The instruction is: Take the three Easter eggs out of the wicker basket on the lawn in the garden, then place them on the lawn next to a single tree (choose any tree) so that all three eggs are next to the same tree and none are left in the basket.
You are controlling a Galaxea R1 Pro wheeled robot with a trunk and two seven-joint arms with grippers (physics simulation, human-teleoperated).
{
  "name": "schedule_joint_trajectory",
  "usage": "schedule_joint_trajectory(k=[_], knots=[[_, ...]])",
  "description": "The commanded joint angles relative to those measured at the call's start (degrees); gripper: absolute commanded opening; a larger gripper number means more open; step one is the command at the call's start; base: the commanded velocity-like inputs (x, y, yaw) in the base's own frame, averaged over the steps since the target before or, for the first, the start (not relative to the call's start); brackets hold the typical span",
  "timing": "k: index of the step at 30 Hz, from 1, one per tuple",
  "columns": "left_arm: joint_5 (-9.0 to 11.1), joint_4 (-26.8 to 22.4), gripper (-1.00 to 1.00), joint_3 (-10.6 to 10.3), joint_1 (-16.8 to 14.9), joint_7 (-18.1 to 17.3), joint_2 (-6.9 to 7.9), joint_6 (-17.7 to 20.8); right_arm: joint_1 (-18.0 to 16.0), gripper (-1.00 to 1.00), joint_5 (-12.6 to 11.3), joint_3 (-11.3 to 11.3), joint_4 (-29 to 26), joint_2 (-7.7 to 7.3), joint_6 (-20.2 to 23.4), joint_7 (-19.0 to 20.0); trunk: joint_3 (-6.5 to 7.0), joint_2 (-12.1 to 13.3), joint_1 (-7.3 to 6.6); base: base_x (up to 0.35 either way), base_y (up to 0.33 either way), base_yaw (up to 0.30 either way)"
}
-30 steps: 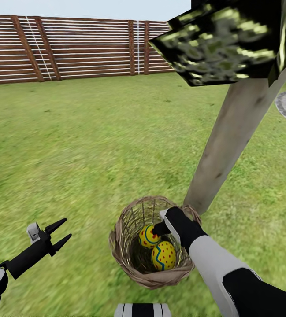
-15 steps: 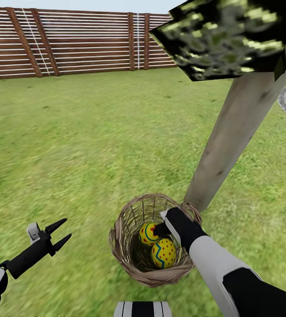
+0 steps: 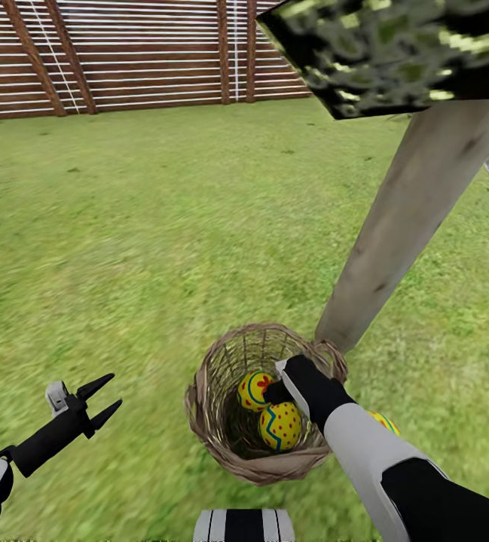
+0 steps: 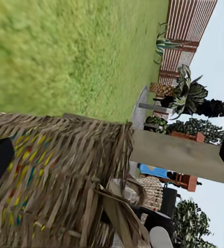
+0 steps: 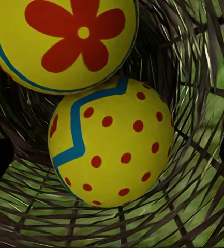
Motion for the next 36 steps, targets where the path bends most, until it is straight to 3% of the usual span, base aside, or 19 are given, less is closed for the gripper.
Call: schedule_joint_trajectory(k=[1,10,15,20,23,36], knots=[[-0.1,0.1,1.0,0.1,0.0,-0.2,-0.02,0.3,0.0,1.0,-0.1,0.3,-0.1,-0.04,0.2,0.0,-0.29,0.0,0.01,0.0,0.0,0.0],[-0.1,0.1,1.0,0.1,0.0,-0.2,0.02,0.3,0.0,1.0,0.0,0.2,-0.3,-0.06,0.2,0.0,-2.31,-0.2,0.24,0.0,0.0,0.0],[-0.1,0.1,1.0,0.1,0.0,-0.2,0.03,0.3,0.0,1.0,0.1,0.2,-0.4,-0.06,0.0,-0.1,-2.31,-0.2,0.24,0.0,0.0,0.0],[-0.1,0.1,1.0,0.1,0.0,-0.2,0.05,0.3,0.0,1.0,0.1,0.2,-0.4,-0.06,0.0,-0.2,-3.42,-0.2,0.37,0.0,0.0,0.0],[-0.1,0.1,1.0,0.1,0.0,-0.2,0.05,0.3,0.0,1.0,0.1,0.2,-0.3,-0.06,0.0,-0.9,-3.42,-0.2,0.37,0.0,0.0,0.0],[-0.1,0.1,1.0,0.1,0.0,-0.2,0.04,0.3,0.0,1.0,0.0,0.2,-0.4,-0.06,0.0,-2.1,-6.3,-0.4,0.71,0.0,0.0,0.0]])
